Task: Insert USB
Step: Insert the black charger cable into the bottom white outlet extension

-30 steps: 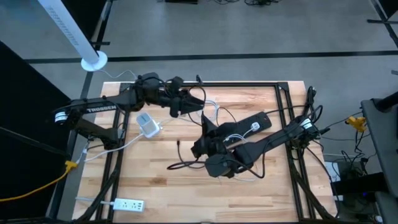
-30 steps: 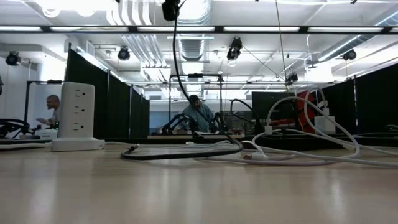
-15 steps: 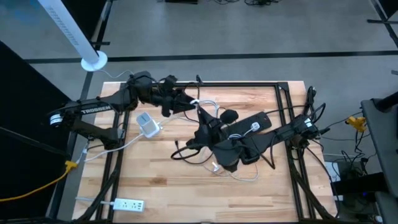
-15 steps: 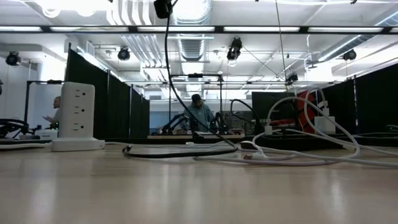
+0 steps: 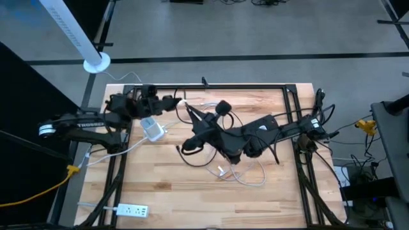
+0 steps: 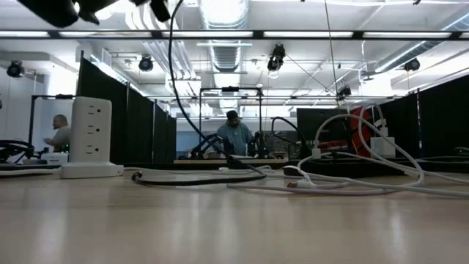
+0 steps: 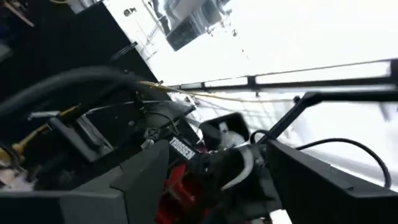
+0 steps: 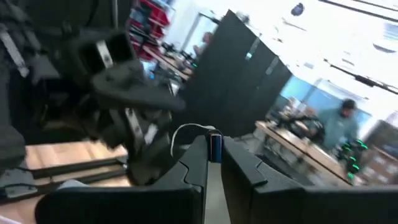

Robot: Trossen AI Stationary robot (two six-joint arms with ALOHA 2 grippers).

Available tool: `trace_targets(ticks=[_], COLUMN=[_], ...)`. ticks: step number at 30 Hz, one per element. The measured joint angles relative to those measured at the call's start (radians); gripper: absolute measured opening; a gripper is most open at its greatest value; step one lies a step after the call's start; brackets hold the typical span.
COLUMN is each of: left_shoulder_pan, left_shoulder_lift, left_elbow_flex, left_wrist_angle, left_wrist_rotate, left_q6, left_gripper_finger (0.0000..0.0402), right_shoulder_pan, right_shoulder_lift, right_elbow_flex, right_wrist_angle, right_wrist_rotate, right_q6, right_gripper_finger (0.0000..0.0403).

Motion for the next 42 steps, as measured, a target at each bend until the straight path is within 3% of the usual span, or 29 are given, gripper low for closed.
trace_targets(ticks=[5,14,20,25,34,38,42], left_shoulder_pan=[-0.041,-0.076,-0.08,-0.08,-0.084,-0.084,-0.084], left_shoulder_lift=[0.018,0.104,0.147,0.141,0.142,0.142,0.143], left_elbow_flex=[-0.026,0.024,0.051,0.044,0.042,0.042,0.041], left_wrist_angle=[0.157,0.156,0.171,0.17,0.157,0.152,0.15], left_wrist_rotate=[-0.07,-0.105,-0.109,-0.108,-0.103,-0.104,-0.103], left_q6=[-0.027,-0.034,-0.033,-0.015,0.026,0.039,0.059], left_gripper_finger=[0.0261,0.0261,0.0261,0.0261,0.0259,0.0225,0.0143], right_shoulder_pan=[-0.032,-0.057,-0.059,-0.059,-0.054,-0.052,-0.049], right_shoulder_lift=[0.0,0.01,0.011,0.011,0.011,0.011,0.011], right_elbow_flex=[-0.002,-0.005,-0.029,-0.047,-0.051,-0.051,-0.051], right_wrist_angle=[-0.038,-0.05,-0.067,-0.073,-0.072,-0.071,-0.07], right_wrist_rotate=[-0.108,-0.175,-0.174,-0.087,-0.06,-0.057,-0.057], right_q6=[-0.001,-0.046,-0.054,-0.088,-0.12,-0.132,-0.132], right_gripper_finger=[0.0016,0.0016,0.0016,0.0016,0.0016,0.0016,0.0016])
